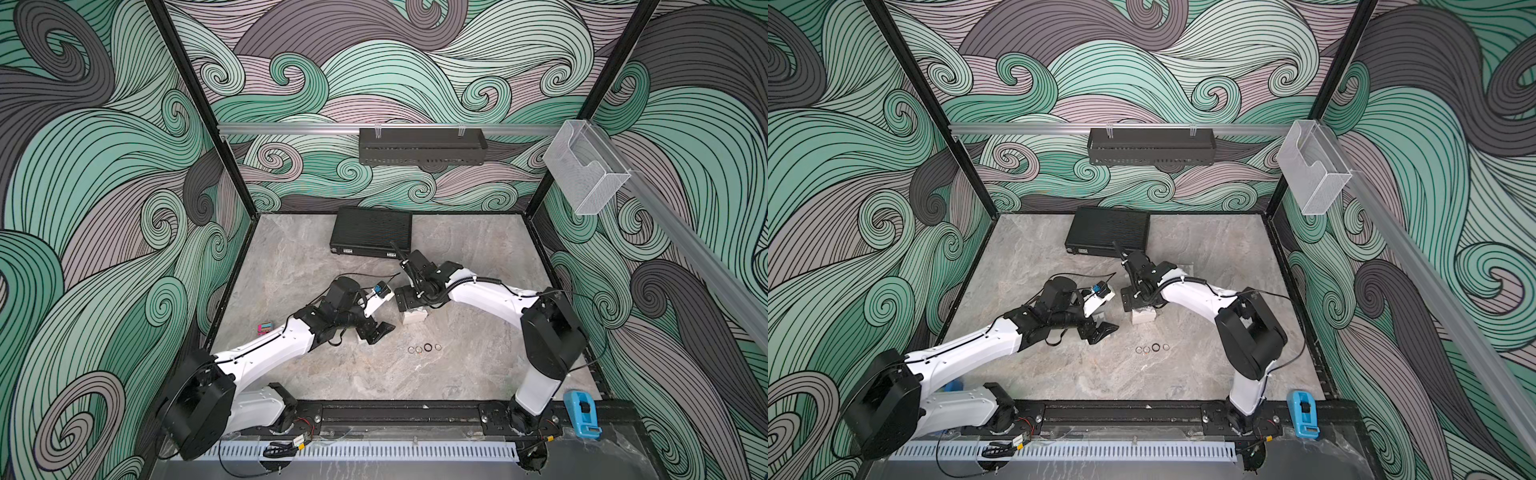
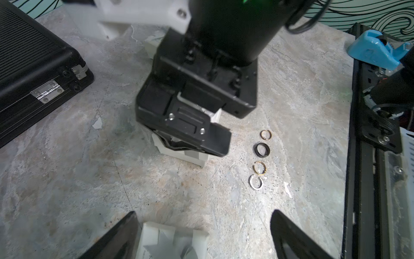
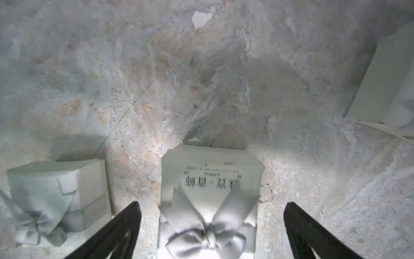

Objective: Take the rings out of the lift-off lid box
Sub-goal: Close the lid on the jewelry box.

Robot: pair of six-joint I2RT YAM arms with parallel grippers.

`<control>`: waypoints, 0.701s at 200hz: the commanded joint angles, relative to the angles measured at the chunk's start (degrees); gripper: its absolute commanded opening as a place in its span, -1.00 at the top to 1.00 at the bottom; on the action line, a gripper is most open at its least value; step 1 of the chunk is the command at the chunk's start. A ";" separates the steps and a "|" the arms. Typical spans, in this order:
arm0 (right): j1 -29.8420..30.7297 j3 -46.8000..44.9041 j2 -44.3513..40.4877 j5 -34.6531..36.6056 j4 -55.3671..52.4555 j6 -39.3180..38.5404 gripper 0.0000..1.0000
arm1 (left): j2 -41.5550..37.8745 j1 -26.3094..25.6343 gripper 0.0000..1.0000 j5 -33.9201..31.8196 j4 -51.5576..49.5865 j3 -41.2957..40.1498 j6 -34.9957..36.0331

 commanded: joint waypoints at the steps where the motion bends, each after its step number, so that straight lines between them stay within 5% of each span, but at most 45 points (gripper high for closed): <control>1: -2.23 -3.94 -6.68 0.05 3.00 -2.27 -0.98 | 4.05 0.27 -0.85 -3.07 -2.24 6.29 -0.05; 68: -7.04 -15.81 -13.15 -4.49 9.36 -3.08 -0.98 | 18.28 -0.51 -0.85 -9.21 -10.11 19.34 -2.34; 140: -8.43 -17.08 -11.10 -6.21 11.64 -3.25 -0.98 | 24.91 -0.61 -0.85 -12.73 -10.99 23.40 -3.65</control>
